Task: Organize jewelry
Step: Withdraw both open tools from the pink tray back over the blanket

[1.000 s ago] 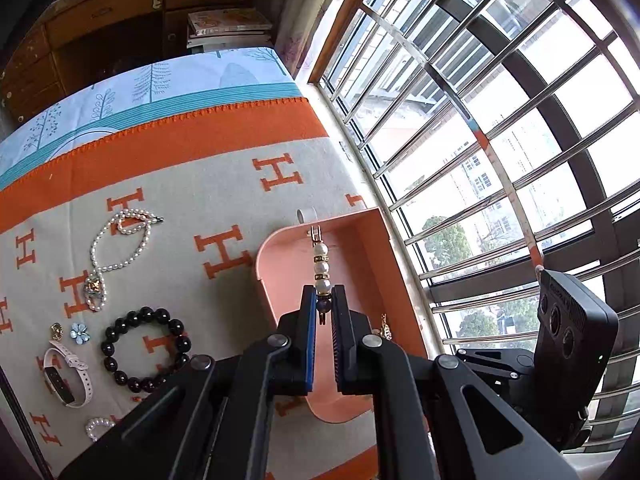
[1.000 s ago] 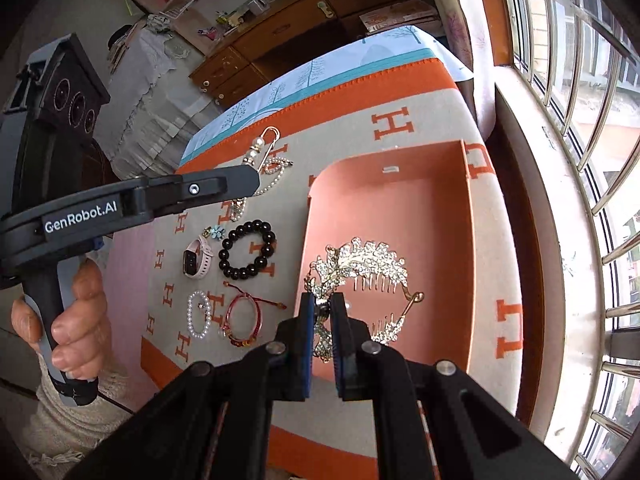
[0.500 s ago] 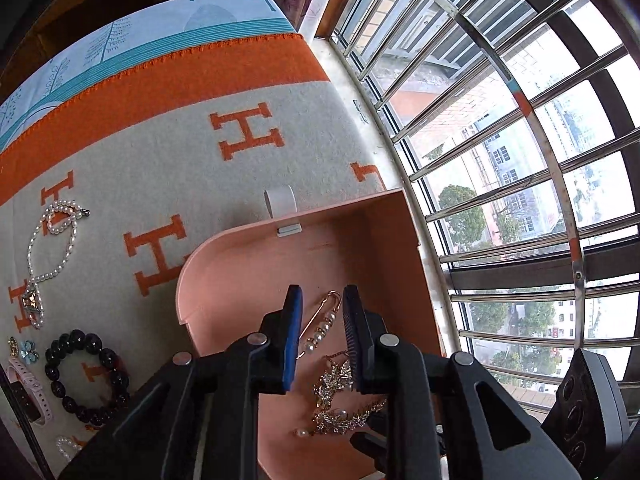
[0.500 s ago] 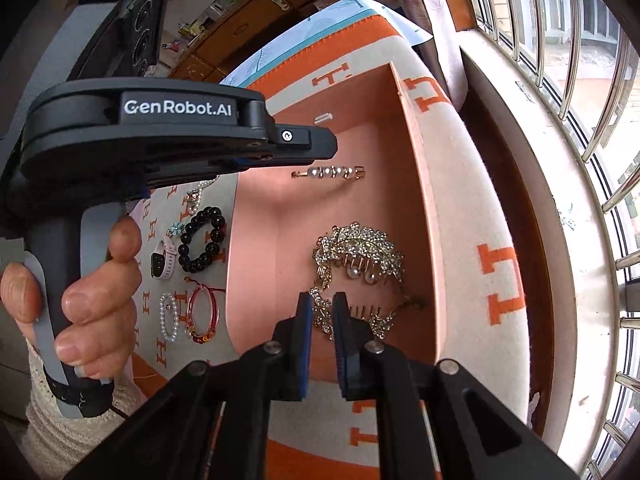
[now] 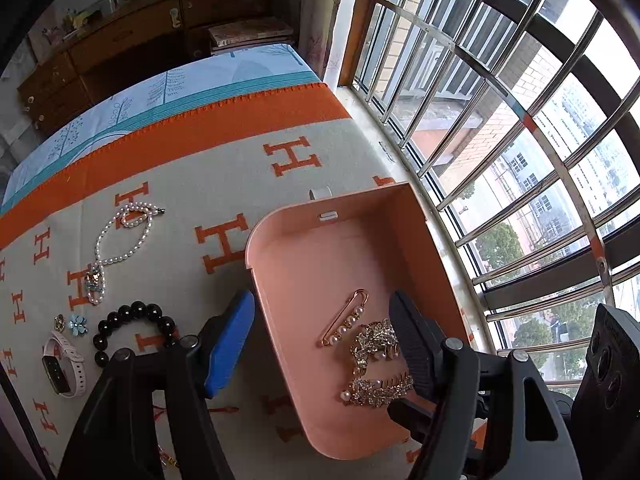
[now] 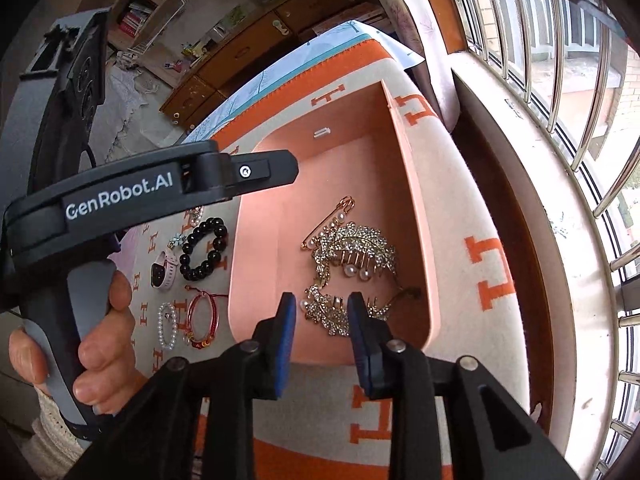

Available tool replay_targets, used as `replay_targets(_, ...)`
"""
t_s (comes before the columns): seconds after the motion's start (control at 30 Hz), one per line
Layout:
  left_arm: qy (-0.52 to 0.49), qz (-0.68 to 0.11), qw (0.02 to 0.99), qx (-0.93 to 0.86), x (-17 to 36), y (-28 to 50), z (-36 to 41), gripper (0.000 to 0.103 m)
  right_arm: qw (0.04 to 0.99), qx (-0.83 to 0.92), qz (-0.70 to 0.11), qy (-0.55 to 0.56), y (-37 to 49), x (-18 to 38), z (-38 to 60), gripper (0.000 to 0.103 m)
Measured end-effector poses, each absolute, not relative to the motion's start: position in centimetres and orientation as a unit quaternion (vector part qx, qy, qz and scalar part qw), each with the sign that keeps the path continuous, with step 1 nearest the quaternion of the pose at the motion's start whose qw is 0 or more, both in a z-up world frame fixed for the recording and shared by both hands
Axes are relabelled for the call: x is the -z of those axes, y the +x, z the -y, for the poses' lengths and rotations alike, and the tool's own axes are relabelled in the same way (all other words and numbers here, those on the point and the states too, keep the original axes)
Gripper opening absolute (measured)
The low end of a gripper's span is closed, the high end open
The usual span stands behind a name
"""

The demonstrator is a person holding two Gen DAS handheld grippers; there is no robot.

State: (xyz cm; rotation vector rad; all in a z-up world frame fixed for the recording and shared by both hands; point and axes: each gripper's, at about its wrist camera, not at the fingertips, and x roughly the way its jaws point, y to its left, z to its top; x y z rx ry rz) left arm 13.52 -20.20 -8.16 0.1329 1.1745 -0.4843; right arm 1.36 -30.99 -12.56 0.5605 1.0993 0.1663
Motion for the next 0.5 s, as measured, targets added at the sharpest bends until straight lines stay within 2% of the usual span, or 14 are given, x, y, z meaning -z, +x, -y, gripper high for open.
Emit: replay_targets(0.5,0.031,-0.516,0.845,0.137,5.5,10.8,9.0,0.072,0.828,-0.055,-0.503,0.240,0.6,12.1,29.9,0.028)
